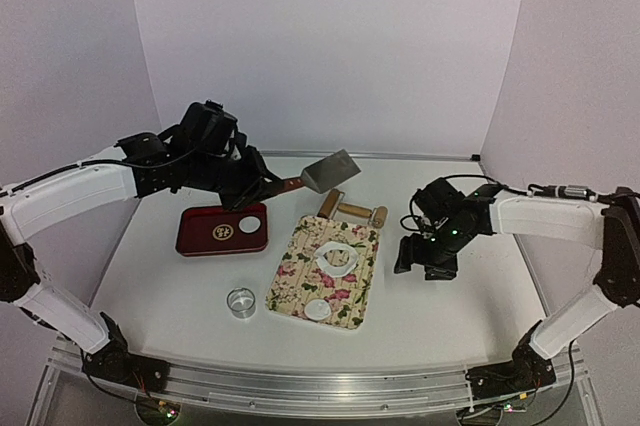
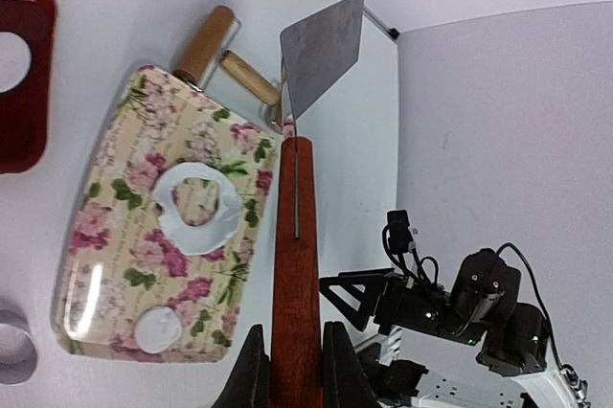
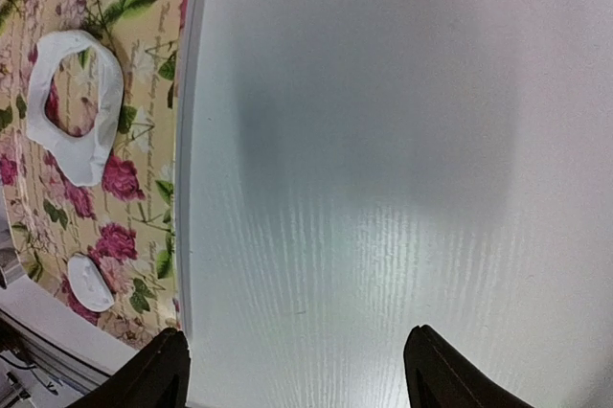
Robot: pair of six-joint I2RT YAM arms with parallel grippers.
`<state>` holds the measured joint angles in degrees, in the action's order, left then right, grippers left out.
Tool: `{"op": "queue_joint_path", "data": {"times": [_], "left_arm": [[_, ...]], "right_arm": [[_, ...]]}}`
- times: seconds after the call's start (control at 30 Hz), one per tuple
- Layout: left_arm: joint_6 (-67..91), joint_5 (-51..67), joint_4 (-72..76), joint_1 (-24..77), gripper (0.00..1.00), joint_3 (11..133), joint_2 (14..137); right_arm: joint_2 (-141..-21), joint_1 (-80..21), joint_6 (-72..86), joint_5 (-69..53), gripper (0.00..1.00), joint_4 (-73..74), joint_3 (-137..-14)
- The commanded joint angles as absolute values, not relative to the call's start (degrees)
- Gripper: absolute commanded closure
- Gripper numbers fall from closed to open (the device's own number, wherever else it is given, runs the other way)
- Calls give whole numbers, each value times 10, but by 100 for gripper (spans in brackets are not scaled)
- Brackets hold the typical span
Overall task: Roll out the dumpling wrappers from the dough
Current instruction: Adjust the plate at the center of the board.
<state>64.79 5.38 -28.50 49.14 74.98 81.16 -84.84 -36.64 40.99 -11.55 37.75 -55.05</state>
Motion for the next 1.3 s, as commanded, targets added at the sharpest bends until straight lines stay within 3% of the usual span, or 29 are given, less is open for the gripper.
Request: {"op": "queue_joint_path", "data": {"times": [0.0,0.43,0.63,0.97,1.27], "left_arm": [[584,142,-330,448,100,797,811],[512,254,-441,352,100,789,768],[488,268,-518,348,100,785,738],[439,320,-628,348,100,790,723],[356,322,-752,348,100,829,750]], "right_arm": [[-928,-413,458,-55,29,369,-630],[-1099,-453,487,-41,40,374,-754],[-1126,-453,475,-6,54,410,-776],[-1147,-448,434,16,63,446,-783],[-1163,-417,363,4,78,446,-786]]}}
